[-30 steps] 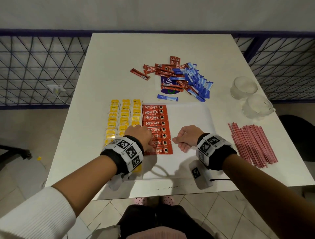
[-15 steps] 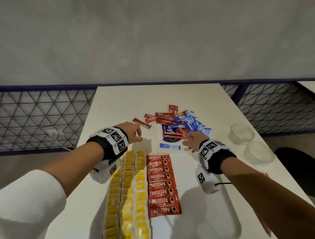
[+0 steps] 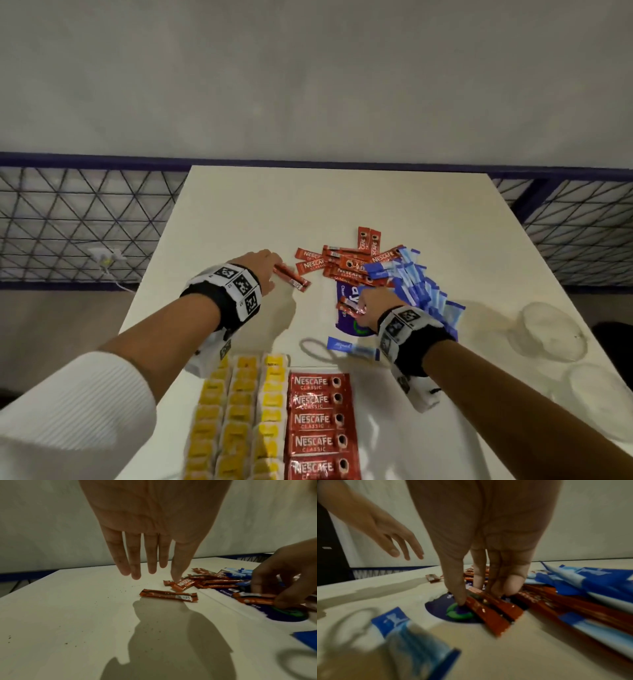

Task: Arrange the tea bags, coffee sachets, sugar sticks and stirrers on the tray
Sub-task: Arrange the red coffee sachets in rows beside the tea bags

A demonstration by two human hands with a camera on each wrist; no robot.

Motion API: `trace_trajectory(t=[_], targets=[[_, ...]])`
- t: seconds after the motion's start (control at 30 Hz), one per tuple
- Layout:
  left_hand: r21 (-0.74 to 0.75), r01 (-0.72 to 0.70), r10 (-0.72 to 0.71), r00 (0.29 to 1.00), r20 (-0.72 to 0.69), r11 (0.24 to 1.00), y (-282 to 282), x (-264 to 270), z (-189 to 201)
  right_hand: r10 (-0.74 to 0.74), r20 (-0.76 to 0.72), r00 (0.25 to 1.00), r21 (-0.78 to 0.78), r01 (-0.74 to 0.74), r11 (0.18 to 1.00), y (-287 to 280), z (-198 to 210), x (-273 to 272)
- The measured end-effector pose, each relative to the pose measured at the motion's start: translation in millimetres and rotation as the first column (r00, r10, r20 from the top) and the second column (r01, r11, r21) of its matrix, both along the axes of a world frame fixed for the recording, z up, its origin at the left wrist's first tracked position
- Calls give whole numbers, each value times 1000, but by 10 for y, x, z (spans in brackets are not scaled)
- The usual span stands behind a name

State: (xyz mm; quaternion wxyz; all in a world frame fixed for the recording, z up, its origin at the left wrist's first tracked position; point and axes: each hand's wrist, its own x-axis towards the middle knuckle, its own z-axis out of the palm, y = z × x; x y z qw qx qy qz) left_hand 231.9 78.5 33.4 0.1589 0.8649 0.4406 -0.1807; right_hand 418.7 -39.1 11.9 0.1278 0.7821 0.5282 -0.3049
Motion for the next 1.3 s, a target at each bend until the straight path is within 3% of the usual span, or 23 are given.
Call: trace_trajectory(t=[0.1, 0.23, 0.43, 0.53, 0.63, 0.73, 0.97, 1.13, 1.3], targets=[[-27, 22, -23, 1000, -21, 999, 150, 30, -119, 51, -33, 998, 1, -51, 999, 123, 86, 23], [-52, 60, -61, 998, -23, 997, 274, 128, -194, 60, -29, 998, 131, -56, 990, 381, 293, 155], [-42, 164, -166, 986, -27, 985, 289, 393, -320, -104, -172, 980, 347, 159, 924, 767, 361, 256], [-24, 220, -220, 976, -3, 975, 257, 508, -376, -75, -94, 993, 231, 95, 968, 863, 140, 263], [-20, 278, -279, 960, -8, 960, 265, 554, -419, 83, 105, 991, 31, -86, 996, 868, -69, 263], [-37, 307, -307, 952, 1, 951, 293, 542, -422, 165, 147, 975, 13, -168, 986, 890, -79, 228], [-50, 199, -196, 978, 65, 979, 368, 347, -444, 235, 67, 970, 84, -241, 967, 883, -91, 187], [-201, -69, 105, 978, 178, 977, 355, 215, -459, 231, 58, 971, 68, -234, 970, 870, -120, 109], [-217, -141, 165, 981, 97, 966, 312, 163, -452, 174, 54, 983, -25, -173, 985, 885, -145, 95]])
